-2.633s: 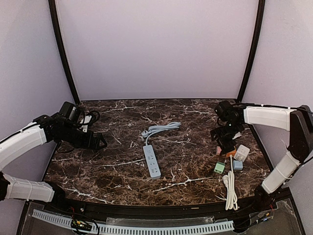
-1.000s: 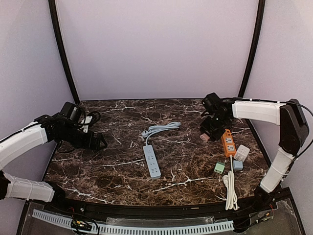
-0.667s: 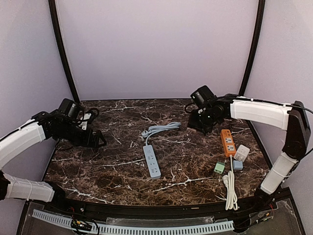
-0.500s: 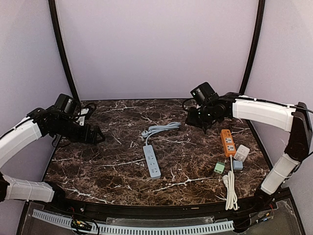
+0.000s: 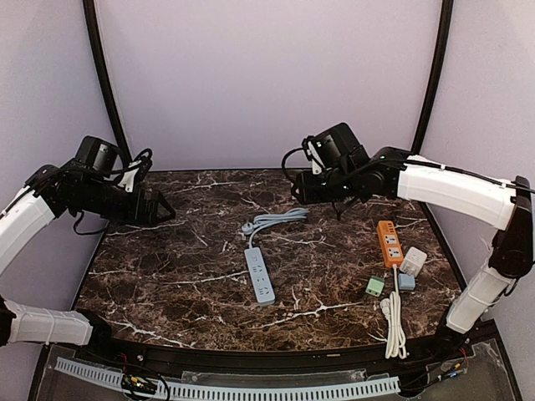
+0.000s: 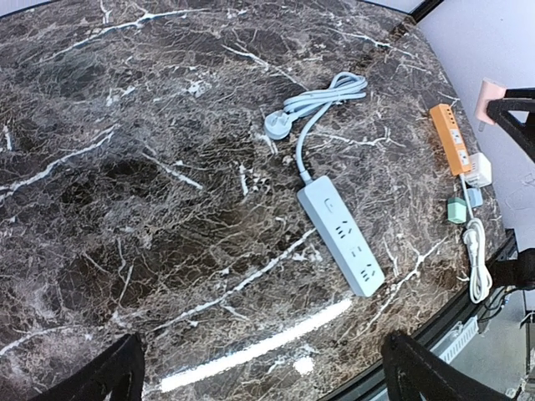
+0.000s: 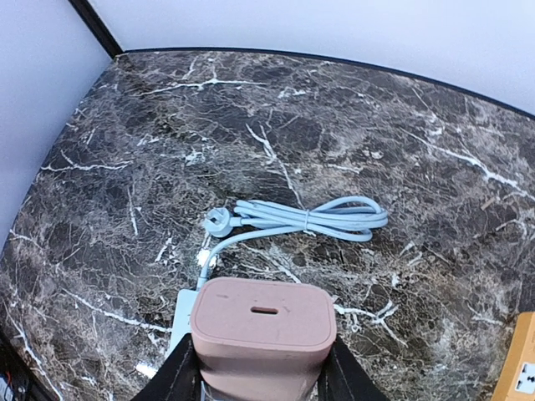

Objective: Insert the plug

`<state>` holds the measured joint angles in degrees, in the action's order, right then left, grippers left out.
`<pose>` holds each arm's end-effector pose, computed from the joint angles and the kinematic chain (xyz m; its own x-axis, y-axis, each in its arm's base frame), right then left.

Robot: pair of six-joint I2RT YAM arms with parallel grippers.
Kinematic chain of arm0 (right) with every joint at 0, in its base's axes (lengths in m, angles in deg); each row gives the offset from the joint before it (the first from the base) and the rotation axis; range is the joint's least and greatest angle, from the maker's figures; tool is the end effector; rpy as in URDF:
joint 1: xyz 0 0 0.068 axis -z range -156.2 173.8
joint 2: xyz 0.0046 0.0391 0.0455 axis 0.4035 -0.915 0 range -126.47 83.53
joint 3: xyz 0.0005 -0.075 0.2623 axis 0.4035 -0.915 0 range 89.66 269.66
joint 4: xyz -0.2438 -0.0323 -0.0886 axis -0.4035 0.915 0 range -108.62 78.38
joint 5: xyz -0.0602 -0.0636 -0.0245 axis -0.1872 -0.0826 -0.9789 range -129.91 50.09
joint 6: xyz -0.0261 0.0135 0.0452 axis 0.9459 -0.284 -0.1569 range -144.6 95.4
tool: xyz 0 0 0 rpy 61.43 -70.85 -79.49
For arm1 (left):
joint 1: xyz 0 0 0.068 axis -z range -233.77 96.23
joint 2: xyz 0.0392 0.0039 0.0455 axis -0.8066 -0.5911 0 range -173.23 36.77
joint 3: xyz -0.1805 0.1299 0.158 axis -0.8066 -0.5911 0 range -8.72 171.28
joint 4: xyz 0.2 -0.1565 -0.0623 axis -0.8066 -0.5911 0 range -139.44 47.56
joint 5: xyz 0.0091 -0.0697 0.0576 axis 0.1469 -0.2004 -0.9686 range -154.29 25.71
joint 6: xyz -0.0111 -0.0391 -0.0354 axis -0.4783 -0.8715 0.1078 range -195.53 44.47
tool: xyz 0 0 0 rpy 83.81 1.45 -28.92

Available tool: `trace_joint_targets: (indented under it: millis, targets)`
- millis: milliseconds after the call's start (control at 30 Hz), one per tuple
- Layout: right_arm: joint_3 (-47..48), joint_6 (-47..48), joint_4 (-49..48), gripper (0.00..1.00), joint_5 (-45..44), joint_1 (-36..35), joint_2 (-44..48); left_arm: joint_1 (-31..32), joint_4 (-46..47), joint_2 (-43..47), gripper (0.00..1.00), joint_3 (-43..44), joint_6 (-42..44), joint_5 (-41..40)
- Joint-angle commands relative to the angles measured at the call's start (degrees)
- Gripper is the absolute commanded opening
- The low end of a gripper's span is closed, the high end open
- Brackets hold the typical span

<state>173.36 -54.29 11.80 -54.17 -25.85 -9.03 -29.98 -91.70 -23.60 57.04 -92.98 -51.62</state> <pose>0.2443 0.2741 0.3301 -0.6607 -0.0362 -0.7497 -0.3312 0.9104 0.2479 0.1855 -0.0903 0.3503 -0.7663 0.0180 -0.6422 0.3232 0.8747 -0.3612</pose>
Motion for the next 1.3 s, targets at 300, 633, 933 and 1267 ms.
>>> trace_joint_targets:
  millis: [300, 633, 933, 1267]
  targets:
    - [4.1, 19.8, -5.2, 0.27, -0.4, -6.0, 2.8, 0.2, -2.5, -1.9, 1.00, 10.6, -5.1, 12.0]
    - [5.0, 28.1, -2.7, 0.27, -3.3, -11.2, 1.6, 0.2, -1.1, -6.1, 0.98, 13.9, -9.1, 24.0]
    - [4.4, 31.5, -1.7, 0.26, -3.8, -14.4, 0.6, 1.0, 1.1, -9.3, 0.92, 12.0, -10.7, 30.8]
    - [4.8, 33.7, -1.5, 0.26, -3.6, -16.4, -1.5, 5.4, 2.9, -15.5, 0.84, 14.7, -12.3, 33.1]
